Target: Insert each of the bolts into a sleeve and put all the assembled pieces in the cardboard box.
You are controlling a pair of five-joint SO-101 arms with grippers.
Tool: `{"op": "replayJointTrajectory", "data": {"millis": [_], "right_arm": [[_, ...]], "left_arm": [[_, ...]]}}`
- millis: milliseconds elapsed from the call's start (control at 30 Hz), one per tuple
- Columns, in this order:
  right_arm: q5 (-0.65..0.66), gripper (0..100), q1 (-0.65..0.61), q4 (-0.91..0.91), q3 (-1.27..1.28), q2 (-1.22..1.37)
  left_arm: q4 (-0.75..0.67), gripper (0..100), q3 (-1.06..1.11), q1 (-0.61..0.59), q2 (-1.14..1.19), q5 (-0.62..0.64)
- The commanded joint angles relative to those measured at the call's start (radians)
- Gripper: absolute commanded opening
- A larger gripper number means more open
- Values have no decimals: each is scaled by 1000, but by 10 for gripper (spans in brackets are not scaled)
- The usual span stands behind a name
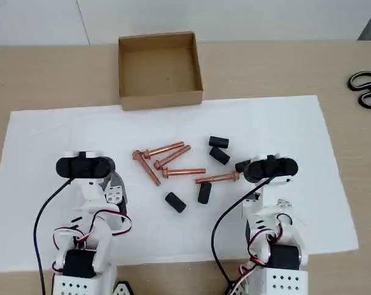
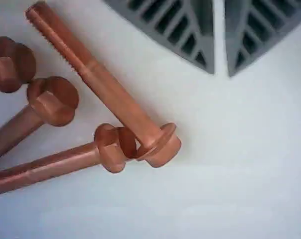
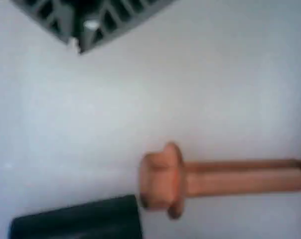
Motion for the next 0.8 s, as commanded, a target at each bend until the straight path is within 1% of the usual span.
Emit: {"op": "replayJointTrajectory", "data": {"millis": [0,233,767], "right_arm": [[-8,4,8,-13,-41,-7],[-8,4,8,-13,-41,-7],[-8,4,8,-13,-41,-7]], "left_arm": [[-18,6,-5,2,-9,-2],[-18,6,-5,31,-9,-2],[-18,6,-5,25,-9,-2]]}}
